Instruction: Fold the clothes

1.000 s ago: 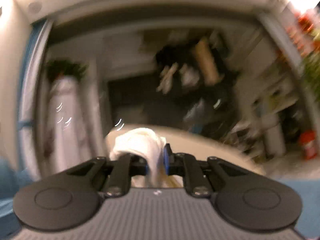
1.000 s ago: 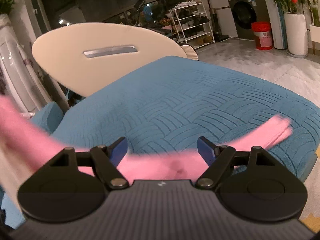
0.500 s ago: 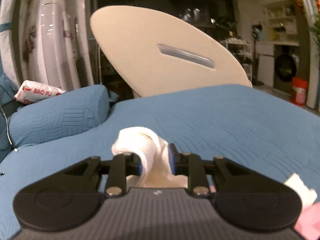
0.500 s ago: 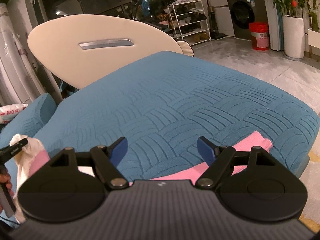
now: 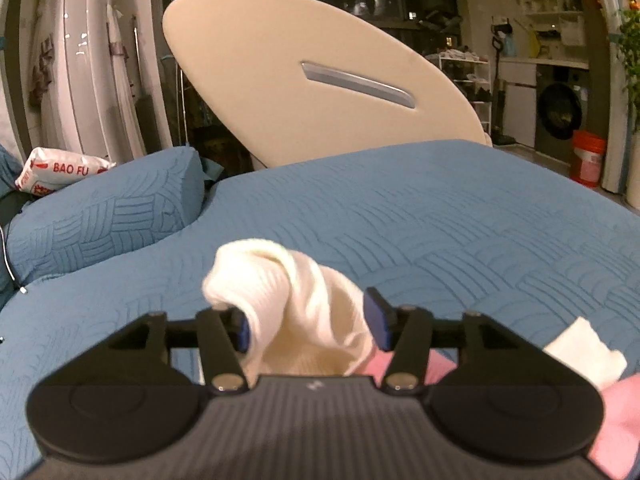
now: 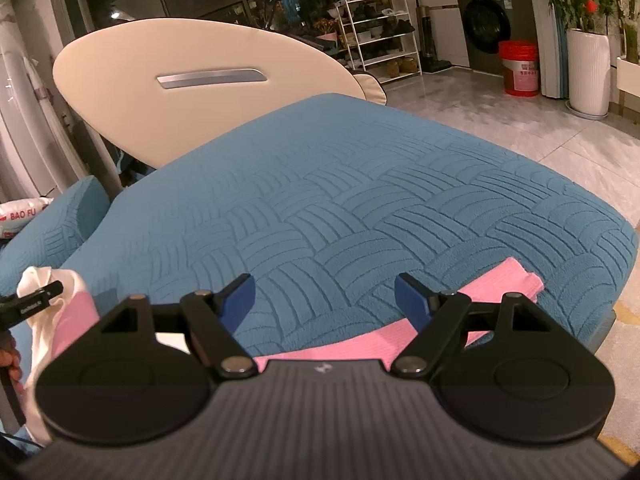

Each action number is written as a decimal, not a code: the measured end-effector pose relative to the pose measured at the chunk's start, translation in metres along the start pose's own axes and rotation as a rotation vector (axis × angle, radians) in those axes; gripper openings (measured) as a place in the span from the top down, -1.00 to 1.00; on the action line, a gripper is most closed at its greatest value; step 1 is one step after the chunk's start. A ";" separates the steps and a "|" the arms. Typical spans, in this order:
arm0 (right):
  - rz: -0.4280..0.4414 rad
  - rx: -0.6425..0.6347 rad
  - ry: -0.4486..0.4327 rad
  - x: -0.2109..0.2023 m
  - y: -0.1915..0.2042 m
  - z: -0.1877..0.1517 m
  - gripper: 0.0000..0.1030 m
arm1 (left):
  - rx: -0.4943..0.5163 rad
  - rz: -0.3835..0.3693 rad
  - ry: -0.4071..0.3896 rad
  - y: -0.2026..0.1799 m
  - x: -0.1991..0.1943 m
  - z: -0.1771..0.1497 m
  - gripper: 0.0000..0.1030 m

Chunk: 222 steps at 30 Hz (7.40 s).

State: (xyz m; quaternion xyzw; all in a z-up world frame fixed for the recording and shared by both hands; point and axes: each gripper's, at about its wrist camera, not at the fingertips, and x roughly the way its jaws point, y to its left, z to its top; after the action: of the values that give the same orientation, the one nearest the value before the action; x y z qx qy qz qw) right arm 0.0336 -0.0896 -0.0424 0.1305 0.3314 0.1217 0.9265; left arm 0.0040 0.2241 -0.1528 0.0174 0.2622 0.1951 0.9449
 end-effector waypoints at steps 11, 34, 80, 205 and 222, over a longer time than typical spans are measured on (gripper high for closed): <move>-0.005 -0.020 0.012 -0.005 -0.002 0.001 -0.53 | -0.012 -0.008 0.013 -0.001 -0.006 0.001 -0.21; 0.001 -0.025 0.018 -0.004 -0.002 0.000 -0.53 | -0.074 -0.049 0.055 -0.005 -0.011 -0.003 -0.29; -0.188 -0.265 -0.032 0.020 0.049 -0.004 -0.42 | -0.272 -0.267 0.138 0.011 0.011 0.009 -0.60; 0.250 -0.492 0.356 0.255 0.178 0.027 -0.36 | -0.925 0.706 0.279 0.173 0.045 -0.032 -1.00; -0.176 -1.220 -0.168 0.254 0.268 0.073 0.75 | -0.443 0.480 0.010 0.113 0.051 0.022 -1.00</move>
State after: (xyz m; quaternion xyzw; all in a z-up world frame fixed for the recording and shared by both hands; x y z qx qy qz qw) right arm 0.2342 0.2290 -0.0497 -0.4412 0.1375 0.2015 0.8636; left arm 0.0152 0.3491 -0.1435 -0.1283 0.2065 0.4645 0.8515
